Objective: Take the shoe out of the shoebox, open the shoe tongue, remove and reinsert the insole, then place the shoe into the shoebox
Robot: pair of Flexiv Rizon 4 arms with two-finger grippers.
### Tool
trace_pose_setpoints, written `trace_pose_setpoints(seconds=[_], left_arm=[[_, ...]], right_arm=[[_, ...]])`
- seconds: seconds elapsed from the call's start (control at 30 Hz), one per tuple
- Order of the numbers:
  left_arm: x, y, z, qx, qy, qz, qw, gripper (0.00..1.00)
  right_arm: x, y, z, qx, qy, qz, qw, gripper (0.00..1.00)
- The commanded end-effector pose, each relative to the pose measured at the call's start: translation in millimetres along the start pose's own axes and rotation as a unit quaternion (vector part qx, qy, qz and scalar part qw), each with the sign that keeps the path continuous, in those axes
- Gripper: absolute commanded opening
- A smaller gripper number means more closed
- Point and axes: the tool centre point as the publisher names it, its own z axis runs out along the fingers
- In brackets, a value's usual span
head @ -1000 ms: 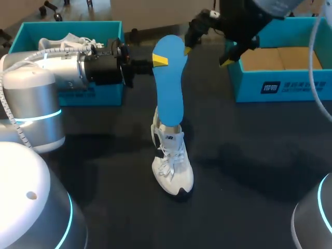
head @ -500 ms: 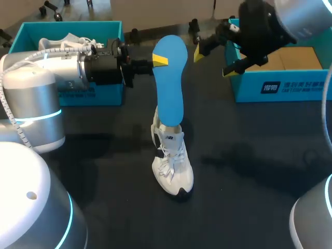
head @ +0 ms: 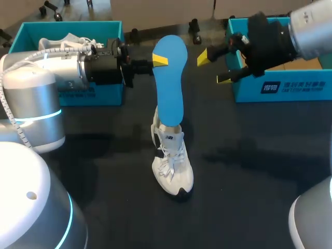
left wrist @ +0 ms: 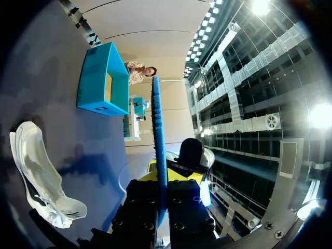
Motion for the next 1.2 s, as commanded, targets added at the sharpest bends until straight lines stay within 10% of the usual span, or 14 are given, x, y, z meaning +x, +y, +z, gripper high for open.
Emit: trace_pose_setpoints(seconds=[0.03,1.0,1.2], left_arm=[[-1.0,-0.6,0.5,-0.001,0.001,0.0,1.0,0.0],[-1.0,-0.6,0.5,-0.001,0.001,0.0,1.0,0.0],[0.4,-3.7,-2.6,0.008,0.071,0.173,0.982,0.0]], right_arm=[[-4.3,0.1,5.5,-0.002,0.092,0.0,0.996,1.0],[-18.9,4.4,19.8,0.005,0.118,0.023,0.993,1.0],[-18.9,4.4,19.8,0.005,0.118,0.023,0.993,1.0]])
